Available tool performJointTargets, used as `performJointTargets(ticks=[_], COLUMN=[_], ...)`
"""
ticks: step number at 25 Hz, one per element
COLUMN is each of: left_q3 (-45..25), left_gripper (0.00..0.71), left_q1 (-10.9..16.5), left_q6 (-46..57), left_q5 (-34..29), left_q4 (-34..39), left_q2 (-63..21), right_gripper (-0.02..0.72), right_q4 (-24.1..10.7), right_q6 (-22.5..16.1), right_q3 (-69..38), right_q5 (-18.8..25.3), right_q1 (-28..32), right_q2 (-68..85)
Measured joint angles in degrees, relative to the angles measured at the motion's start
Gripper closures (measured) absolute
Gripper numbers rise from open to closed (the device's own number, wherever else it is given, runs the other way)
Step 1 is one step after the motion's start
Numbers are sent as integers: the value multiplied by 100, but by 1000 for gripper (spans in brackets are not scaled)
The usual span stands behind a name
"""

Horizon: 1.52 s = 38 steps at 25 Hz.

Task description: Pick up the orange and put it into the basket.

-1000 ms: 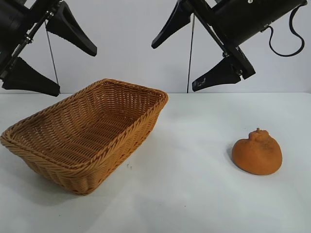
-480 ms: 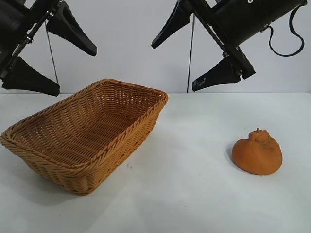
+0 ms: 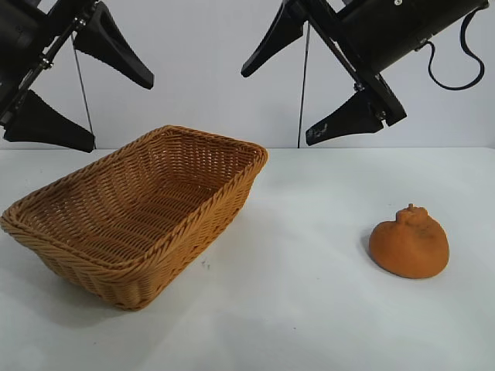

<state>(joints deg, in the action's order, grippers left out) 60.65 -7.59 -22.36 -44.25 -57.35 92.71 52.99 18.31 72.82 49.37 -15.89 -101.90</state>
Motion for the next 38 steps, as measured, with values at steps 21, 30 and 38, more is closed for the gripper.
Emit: performJointTargets(ticks=[21, 30, 38], left_q3=[-363, -823, -823], left_gripper=[65, 65, 65], left_q1=[-489, -862, -862], left_q6=[5852, 7697, 7922], left_q5=[-460, 628, 1301], left_q4=[3467, 4355, 4364], left_q2=[-825, -437, 325], right_gripper=[10, 10, 10], right_q4=[-8, -8, -8], right_q6=[0, 0, 0], right_q3=[0, 0, 0], right_q5=[-30, -30, -30], right_q1=[0, 0, 0], right_q2=[0, 0, 0])
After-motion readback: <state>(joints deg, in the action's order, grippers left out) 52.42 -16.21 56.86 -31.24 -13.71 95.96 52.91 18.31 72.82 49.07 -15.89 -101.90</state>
